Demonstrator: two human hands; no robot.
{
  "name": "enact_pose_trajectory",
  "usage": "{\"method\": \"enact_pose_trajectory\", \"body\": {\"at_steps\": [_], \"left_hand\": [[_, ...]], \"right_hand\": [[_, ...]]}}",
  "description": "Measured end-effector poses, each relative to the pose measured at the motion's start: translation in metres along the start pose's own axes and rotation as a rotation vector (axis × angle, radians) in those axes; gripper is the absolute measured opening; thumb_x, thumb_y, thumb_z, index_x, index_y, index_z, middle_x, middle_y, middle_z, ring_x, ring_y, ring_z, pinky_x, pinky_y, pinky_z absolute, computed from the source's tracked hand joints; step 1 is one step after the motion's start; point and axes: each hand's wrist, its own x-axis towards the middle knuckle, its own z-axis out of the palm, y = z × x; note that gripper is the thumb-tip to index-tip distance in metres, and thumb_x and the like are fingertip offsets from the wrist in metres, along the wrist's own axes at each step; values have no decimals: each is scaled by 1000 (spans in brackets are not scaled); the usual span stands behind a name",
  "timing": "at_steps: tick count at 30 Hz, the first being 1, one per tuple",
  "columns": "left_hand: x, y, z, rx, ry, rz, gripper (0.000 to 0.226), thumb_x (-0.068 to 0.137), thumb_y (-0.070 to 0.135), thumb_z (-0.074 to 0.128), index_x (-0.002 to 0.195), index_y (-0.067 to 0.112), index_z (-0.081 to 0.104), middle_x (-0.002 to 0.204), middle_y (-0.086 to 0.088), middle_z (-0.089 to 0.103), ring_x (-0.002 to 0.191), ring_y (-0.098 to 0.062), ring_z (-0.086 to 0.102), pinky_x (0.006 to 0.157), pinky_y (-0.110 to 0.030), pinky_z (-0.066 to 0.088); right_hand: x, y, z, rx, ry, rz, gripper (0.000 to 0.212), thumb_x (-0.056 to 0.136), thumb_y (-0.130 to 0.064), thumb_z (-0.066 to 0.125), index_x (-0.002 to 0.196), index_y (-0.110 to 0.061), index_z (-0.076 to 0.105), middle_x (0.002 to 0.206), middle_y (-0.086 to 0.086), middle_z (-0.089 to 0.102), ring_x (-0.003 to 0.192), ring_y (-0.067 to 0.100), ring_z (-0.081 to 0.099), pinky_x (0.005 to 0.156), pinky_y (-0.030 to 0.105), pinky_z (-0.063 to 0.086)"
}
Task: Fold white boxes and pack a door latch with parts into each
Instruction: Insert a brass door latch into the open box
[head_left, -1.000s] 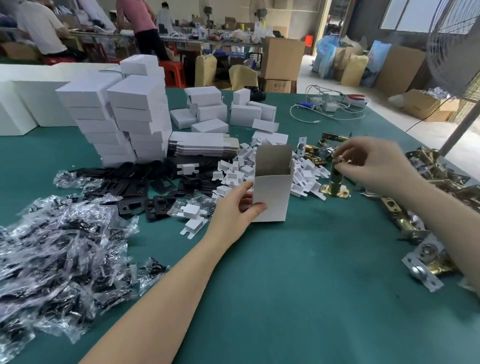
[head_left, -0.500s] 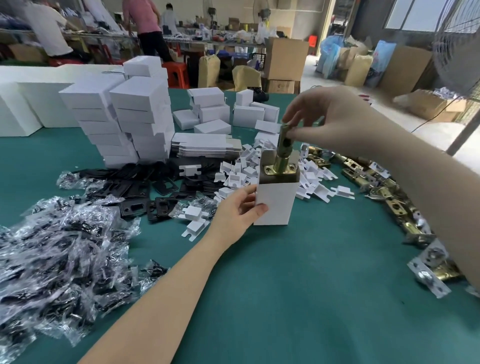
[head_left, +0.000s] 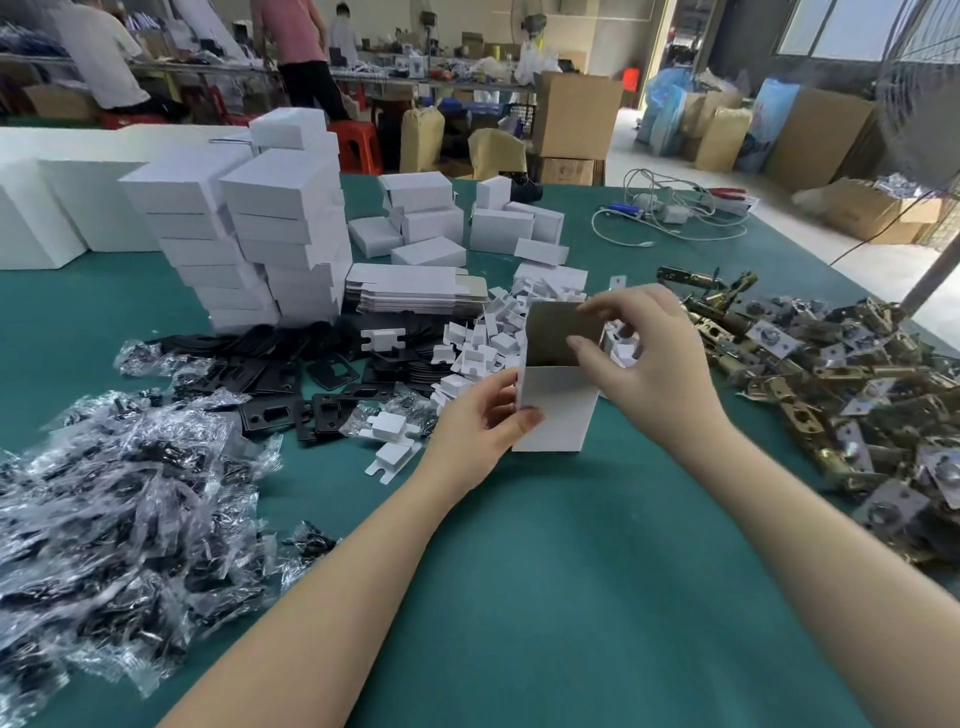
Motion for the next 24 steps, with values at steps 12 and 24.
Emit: {"method": "enact_pose_trajectory", "body": {"at_steps": [12,24], "left_hand": [[-4,2,4,102,15,12,45,84,37,65,127,27,56,114,3,67,100,-13,65,81,-25,54],[-4,2,3,34,-1,-25,30,77,25,79,99,37,62,99,15,73,94,-4,68,79,-16,52]], "right_hand": [[-63,16,50,417,130,366,18,98,-38,52,115,-42,47,94,-35,60,88,-11,58,69,3,42],[-27,80,25,-372,-215,725,48,95,-32,55,140,-15,48,142,11,48,127,39,39,98,44,38]]}}
